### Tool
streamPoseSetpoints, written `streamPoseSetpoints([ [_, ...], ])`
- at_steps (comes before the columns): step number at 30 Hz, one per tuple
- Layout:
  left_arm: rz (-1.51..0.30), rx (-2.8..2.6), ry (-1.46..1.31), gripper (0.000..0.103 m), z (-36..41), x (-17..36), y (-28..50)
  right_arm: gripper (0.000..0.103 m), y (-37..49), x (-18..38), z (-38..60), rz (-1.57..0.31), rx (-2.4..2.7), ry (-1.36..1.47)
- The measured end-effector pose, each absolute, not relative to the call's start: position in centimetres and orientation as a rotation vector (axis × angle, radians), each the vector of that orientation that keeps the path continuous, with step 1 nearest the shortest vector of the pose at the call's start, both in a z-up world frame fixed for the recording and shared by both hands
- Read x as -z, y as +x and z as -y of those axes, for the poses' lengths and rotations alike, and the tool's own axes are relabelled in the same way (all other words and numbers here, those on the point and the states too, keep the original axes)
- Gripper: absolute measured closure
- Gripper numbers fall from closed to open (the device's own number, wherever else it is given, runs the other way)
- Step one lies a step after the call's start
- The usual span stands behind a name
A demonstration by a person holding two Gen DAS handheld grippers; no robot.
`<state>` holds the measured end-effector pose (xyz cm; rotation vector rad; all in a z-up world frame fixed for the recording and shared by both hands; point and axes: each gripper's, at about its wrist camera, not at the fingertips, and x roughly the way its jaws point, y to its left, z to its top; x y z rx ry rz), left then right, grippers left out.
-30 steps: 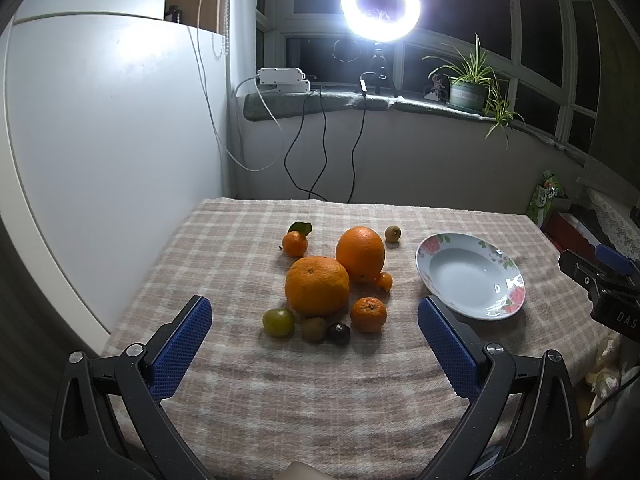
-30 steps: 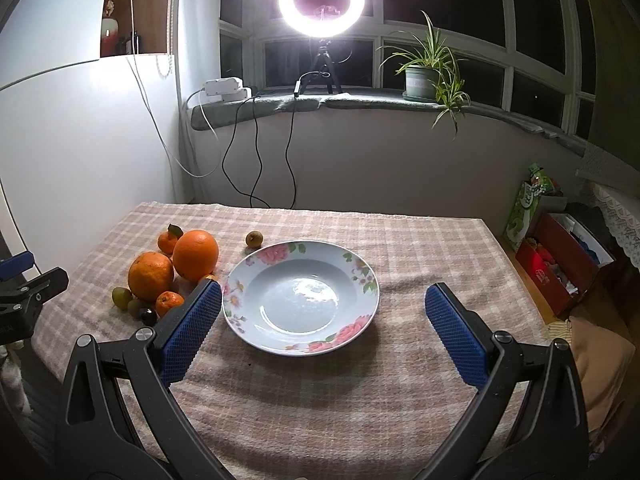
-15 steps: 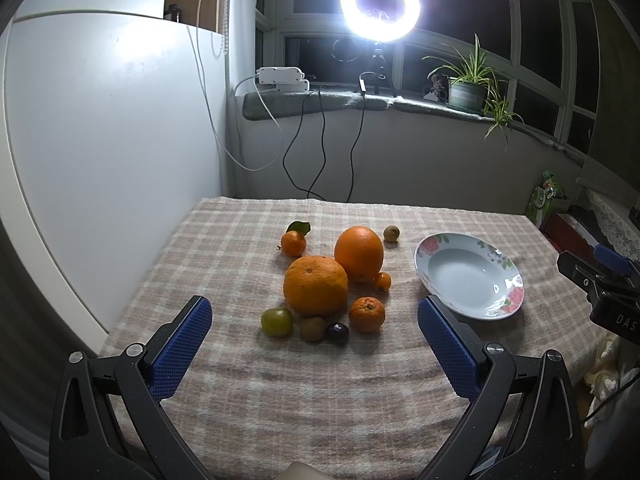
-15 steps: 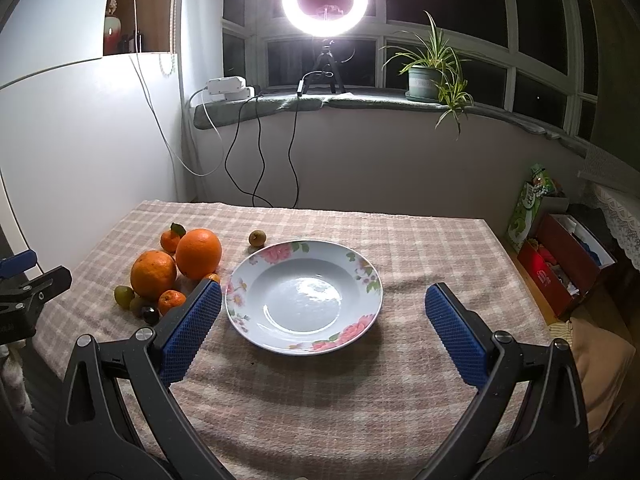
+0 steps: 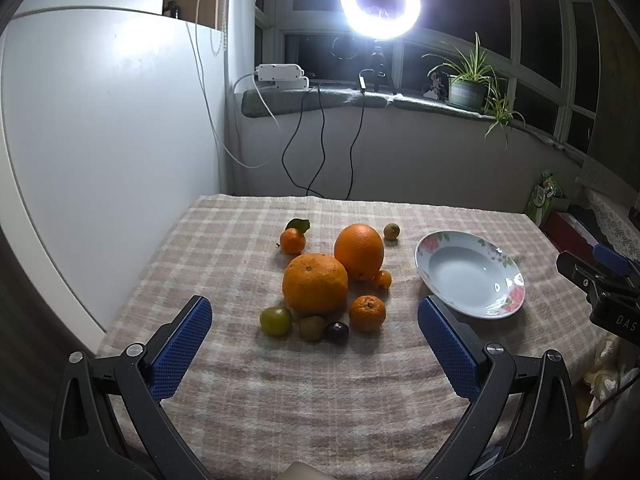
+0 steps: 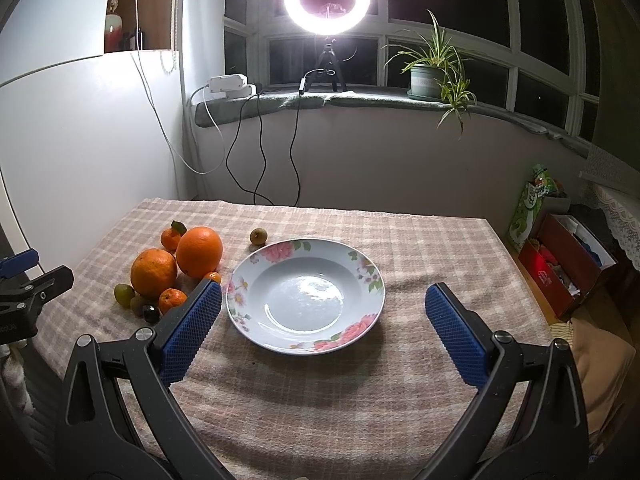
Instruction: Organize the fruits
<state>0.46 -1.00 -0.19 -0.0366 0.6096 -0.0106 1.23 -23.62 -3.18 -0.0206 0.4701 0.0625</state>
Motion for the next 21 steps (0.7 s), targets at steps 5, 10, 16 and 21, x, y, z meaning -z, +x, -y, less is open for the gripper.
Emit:
streamPoseSetpoints([
  [5,-0.617,0.013,-0.042,0.001,0.7,0.5,0.8,0.0,1.5,3.4,23.3,-0.486,-0.071,-0.022],
  [10,-0.626,0.017,-0.056,0.001,0.1,1.0,1.1,0.0,2.2,3.5,23.6,-0.503,-0.094,-0.015],
  [16,-0.666,0.047,-0.134,0.001,-1.6,2.2,1.8,0.0,3.0,3.7,23.1,-0.533,-0.171,0.018],
  [21,-0.71,0.09,-0.225,0.004,-3.2,3.7,2.4,0.0,4.2,3.7,21.8,-0.572,-0.29,0.07],
])
